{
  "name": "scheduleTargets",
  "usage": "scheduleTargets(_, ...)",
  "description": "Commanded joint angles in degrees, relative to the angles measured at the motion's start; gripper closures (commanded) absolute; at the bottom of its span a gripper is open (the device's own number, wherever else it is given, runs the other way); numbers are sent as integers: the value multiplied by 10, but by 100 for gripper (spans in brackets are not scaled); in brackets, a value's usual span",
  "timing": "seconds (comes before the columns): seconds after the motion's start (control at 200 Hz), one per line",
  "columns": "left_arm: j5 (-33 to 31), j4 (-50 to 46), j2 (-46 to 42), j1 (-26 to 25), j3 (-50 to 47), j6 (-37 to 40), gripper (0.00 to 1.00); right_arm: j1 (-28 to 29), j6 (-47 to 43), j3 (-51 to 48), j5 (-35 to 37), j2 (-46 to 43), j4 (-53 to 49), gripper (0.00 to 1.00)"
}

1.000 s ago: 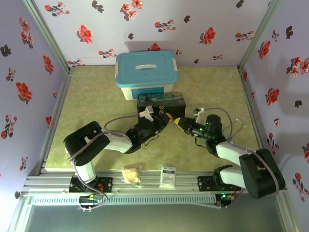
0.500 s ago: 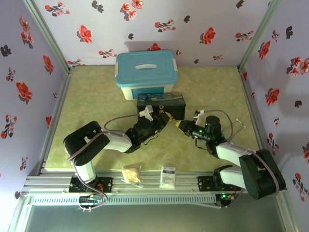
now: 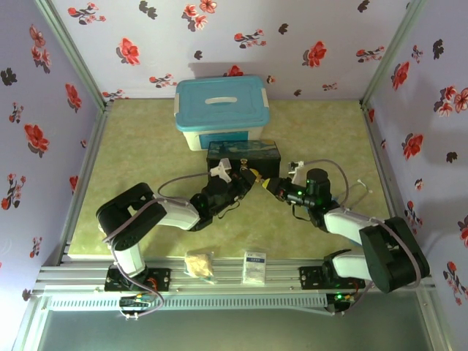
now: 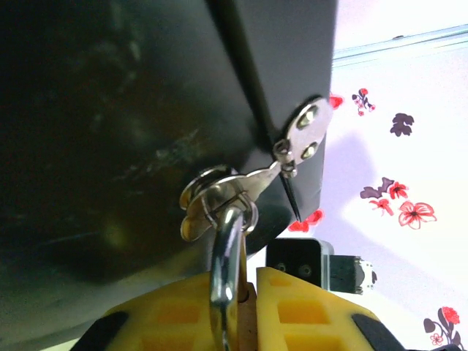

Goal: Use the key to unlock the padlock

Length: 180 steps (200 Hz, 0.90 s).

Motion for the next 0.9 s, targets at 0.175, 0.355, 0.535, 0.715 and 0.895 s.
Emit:
scheduleTargets(0.175,4,-55,-25,5,-14,-1,100,39,-274,75,188,-91,-375,93)
scheduleTargets(0.355,-3,-74,-32,6,-19,7,100,72,-318,68,262,-97,-403,93)
scheduleTargets(0.535,1,-76,-35,8,-28,9,100,154,-378,64,369,-101,-389,85)
scheduleTargets(0.715,9,-105,-49,8,-29,19,100,207,-525,-51,420,-198,-221,59)
scheduleTargets(0.895,21,-100,-52,10,-33,23,100,208,-572,-81,424,-237,-185,62)
